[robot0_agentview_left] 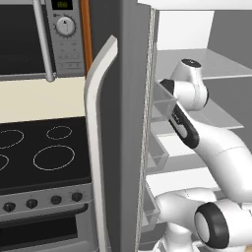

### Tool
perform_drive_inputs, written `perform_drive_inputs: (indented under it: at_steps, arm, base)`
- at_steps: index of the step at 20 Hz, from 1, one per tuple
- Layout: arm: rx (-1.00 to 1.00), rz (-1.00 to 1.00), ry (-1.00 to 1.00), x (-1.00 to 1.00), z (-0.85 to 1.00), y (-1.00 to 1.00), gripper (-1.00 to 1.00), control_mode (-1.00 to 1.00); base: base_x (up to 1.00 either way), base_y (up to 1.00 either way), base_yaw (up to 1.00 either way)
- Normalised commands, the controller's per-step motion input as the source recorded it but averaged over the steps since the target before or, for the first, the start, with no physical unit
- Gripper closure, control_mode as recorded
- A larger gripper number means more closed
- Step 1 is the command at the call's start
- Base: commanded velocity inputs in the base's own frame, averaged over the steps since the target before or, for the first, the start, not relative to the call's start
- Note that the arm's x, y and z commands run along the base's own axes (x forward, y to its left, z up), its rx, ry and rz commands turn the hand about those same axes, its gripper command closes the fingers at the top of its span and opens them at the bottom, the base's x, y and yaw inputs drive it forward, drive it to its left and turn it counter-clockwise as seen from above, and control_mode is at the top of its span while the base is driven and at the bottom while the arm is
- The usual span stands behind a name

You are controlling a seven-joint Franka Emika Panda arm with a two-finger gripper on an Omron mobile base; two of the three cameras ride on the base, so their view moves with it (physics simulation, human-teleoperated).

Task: Grab the onion and garlic from the fridge, place them in the blender, close the lid, and turn on the blender to create a marinade.

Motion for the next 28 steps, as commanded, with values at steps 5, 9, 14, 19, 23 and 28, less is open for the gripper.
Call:
perform_drive_inputs:
  at_steps: [5,9,14,19,23,28]
  arm:
    - [-0.01,0.00,0.00,0.31,-0.48,0.03,-1.00,-1.00]
    - [-0.01,0.00,-0.02,0.30,-0.55,0.00,-1.00,-1.00]
    - [0.00,0.00,-0.07,0.32,-0.18,0.07,-1.00,-1.00]
    - [-0.01,0.00,-0.05,0.29,-0.13,0.17,-1.00,-1.00]
    - [-0.05,0.00,0.00,0.30,-0.04,0.13,-1.00,-1.00]
    - [-0.03,0.00,0.00,0.37,-0.05,0.01,-1.00,-1.00]
  base:
    - [0.00,0.00,0.00]
    - [0.00,0.00,0.00]
    - [0.00,0.00,0.00]
    - [0.00,0.00,0.00]
    - [0.00,0.00,0.00]
    - [0.00,0.00,0.00]
